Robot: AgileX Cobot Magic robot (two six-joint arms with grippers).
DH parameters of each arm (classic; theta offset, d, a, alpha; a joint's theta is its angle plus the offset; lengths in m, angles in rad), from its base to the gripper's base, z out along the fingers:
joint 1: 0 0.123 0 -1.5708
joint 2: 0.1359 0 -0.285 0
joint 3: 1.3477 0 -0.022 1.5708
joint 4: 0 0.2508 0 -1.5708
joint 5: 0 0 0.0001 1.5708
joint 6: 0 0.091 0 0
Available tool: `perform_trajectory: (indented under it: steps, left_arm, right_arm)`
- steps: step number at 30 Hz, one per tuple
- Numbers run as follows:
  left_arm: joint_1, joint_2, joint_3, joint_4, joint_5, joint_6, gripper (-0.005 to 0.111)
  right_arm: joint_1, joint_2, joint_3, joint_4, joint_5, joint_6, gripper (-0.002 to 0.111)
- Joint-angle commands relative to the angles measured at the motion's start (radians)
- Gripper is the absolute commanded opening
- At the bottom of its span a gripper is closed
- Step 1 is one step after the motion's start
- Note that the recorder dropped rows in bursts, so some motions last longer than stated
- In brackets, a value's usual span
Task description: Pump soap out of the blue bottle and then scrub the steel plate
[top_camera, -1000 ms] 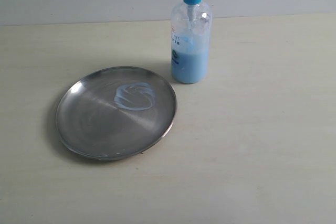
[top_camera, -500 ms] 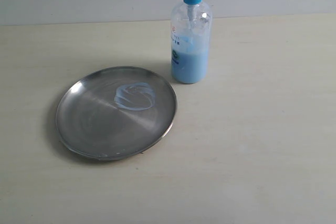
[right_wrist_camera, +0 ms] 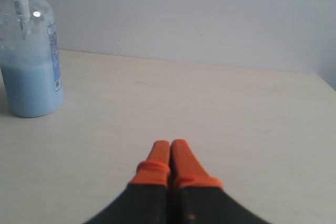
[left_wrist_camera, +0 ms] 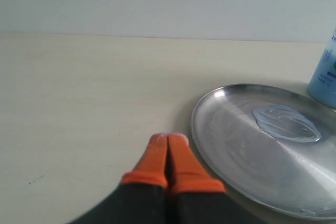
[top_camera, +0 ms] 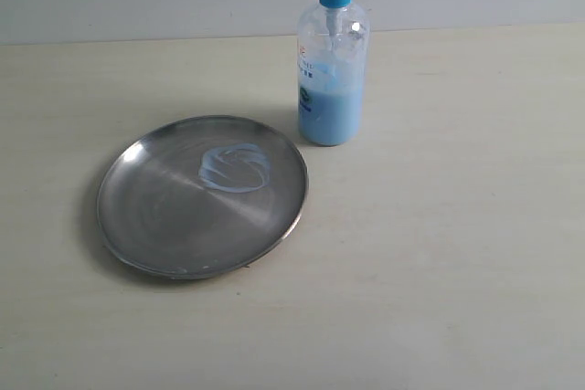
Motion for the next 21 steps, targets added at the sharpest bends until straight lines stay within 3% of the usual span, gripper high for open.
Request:
perform_trajectory:
  steps: [1,21]
  left_arm:
    - [0.002,-0.004,0.003,0.003,-0.005,-0.009,0.0]
    - [0.002,-0.004,0.003,-0.012,-0.005,-0.009,0.0]
  right_arm:
    - [-0.004,-0.007,0.004,-0.008,-0.007,-0.001,0.0]
    - [-0.004,-0.03,0.004,-0.008,-0.006,-0.001,0.0]
